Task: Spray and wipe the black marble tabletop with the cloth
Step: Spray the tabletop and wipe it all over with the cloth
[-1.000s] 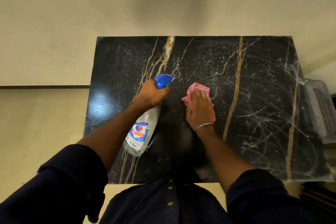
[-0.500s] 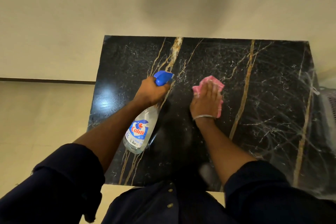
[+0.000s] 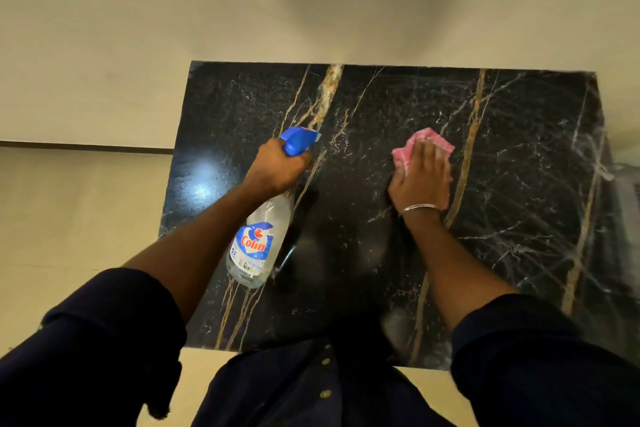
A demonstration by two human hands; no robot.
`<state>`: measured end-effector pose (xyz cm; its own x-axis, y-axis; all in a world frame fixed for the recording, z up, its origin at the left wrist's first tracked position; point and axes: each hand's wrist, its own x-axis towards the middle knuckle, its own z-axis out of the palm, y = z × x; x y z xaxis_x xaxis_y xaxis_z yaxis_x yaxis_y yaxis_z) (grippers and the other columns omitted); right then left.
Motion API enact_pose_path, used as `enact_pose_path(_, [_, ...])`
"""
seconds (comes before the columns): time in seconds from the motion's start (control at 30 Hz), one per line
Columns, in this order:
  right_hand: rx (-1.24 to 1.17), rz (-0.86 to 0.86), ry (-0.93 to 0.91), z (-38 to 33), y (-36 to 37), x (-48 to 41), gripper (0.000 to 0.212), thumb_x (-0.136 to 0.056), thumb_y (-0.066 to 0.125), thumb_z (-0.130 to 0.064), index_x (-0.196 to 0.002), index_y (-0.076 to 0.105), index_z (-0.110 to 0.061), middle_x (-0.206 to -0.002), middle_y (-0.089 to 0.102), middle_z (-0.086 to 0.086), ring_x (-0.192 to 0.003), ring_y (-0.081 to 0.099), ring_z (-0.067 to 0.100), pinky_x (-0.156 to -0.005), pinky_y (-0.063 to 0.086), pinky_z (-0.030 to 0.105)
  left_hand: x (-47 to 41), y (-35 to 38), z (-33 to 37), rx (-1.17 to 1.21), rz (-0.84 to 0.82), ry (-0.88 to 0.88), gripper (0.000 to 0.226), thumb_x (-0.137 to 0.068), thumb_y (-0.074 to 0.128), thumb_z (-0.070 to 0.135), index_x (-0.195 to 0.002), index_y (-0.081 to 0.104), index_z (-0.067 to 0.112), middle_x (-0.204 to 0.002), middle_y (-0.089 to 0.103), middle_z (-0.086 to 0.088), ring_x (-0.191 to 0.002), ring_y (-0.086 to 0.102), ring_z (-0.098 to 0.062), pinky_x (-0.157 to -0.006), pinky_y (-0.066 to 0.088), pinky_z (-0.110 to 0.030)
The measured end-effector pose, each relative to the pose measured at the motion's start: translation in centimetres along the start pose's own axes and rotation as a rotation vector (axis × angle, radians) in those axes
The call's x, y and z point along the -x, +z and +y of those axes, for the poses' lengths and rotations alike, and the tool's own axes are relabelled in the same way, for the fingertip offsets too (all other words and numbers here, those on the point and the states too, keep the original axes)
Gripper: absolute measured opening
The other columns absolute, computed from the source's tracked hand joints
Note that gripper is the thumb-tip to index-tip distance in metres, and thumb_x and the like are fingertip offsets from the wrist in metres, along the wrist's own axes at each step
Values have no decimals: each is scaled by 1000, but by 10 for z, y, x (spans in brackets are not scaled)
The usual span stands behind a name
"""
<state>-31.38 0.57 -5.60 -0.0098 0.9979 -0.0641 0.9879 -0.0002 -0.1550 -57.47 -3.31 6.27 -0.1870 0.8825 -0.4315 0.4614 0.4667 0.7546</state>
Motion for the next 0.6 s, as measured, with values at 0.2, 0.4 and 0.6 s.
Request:
enact_pose_path(0.2, [-30, 21, 269, 15, -8, -20, 71, -91, 26, -39, -151, 28, -1, -156, 31, 21, -144, 26, 38, -118, 20, 53, -5, -6, -3, 29, -29, -20, 19, -90, 60, 18, -106, 55, 9, -84, 62, -9, -68, 60, -14, -61, 51, -22])
enact_pose_path(0.4, [-15, -93, 38, -79, 4, -10, 68, -97, 35, -37, -155, 18, -6, -161, 20, 17, -149, 15, 35, -120, 14, 51, -13, -8, -9, 32, -59, -29, 16, -89, 61, 17, -103, 55, 10, -80, 60, -6, -67, 59, -12, -61, 50, -21])
enact_pose_path(0.6, [21, -189, -253, -165, 12, -11, 74, -90, 18, -47, -154, 24, -10, -161, 24, 13, -149, 19, 30, -120, 15, 47, -26, -16, -17, -10, -5, -2, 16, -88, 61, 20, -100, 58, 9, -74, 59, -6, -64, 58, -13, -58, 48, -20])
